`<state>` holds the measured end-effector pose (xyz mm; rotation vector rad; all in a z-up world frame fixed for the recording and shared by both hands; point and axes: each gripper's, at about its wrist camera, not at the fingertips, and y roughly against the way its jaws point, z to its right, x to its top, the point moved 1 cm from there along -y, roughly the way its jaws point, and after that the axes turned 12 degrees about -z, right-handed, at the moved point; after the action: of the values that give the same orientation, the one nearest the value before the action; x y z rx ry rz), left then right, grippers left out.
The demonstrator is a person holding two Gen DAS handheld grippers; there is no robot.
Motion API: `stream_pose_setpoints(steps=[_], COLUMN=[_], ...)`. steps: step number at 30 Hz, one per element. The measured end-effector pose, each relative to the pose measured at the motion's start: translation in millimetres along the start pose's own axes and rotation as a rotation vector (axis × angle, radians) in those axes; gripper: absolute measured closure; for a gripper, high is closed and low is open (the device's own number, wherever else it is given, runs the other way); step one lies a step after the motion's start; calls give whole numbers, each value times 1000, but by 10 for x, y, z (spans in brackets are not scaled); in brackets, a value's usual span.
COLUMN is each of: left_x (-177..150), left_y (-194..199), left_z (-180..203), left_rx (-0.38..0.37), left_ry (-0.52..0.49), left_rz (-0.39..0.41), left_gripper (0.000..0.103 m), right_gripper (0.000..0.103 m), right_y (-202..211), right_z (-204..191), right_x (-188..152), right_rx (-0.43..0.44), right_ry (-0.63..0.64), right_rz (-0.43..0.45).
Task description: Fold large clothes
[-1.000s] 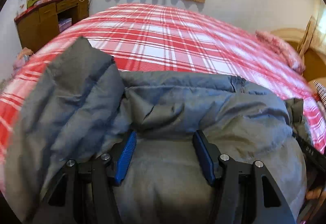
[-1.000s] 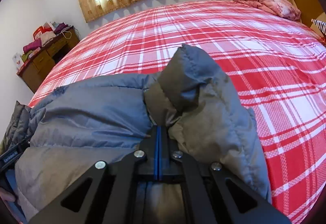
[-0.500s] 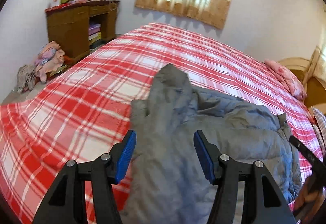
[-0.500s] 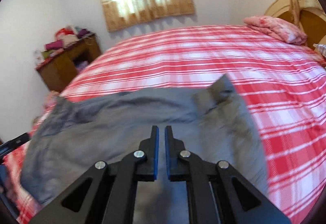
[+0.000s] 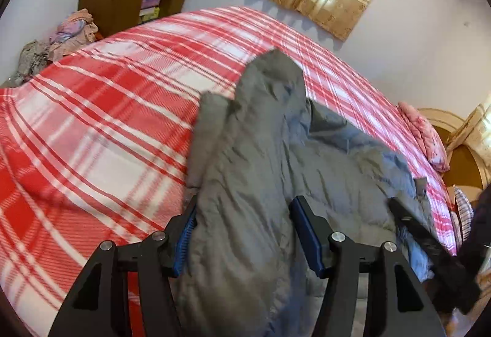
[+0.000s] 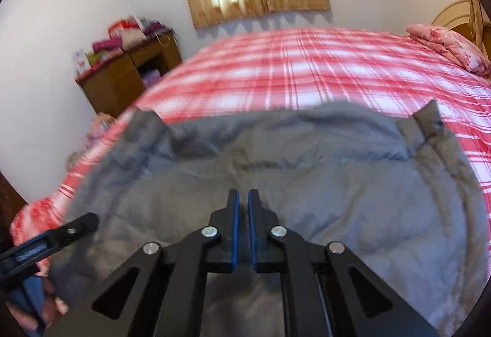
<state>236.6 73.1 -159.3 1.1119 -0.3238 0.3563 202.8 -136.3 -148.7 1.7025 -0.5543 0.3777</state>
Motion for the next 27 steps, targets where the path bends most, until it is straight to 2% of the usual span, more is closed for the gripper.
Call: stream_pose_setpoints(steps=[1, 7, 13, 14, 15, 18, 22, 27], left_x=[-23, -56, -111, -92, -82, -84, -85, -54], left_y=[-27, -125, -137, -144, -144, -113, 63, 318], left_z=[6, -29, 109, 105, 104, 135, 231, 543], left_rx=[-6, -98, -112, -147, -169, -221, -349, -412], left_ry=[-4, 65, 11, 11, 9, -14, -40, -136], left_rz=[1, 3, 37, 46, 52, 68, 107, 135], left_gripper=[43, 43, 43, 49, 61, 77, 88, 91], right_gripper=[97, 100, 101, 101, 101, 103, 103, 103], right_y=[-54, -229, -259, -250, -254, -280, -287, -281], right_z=[25, 178, 147, 149, 168, 280, 317, 237], right_x=[-47, -90, -100, -97, -97, -105, -128, -166], right_rx=[-4, 53, 58, 65, 78, 152, 194, 193], right_ry=[-2, -44, -45, -50, -59, -114, -142, -161], right_rz=[-18, -43, -50, -53, -55, -67, -74, -78])
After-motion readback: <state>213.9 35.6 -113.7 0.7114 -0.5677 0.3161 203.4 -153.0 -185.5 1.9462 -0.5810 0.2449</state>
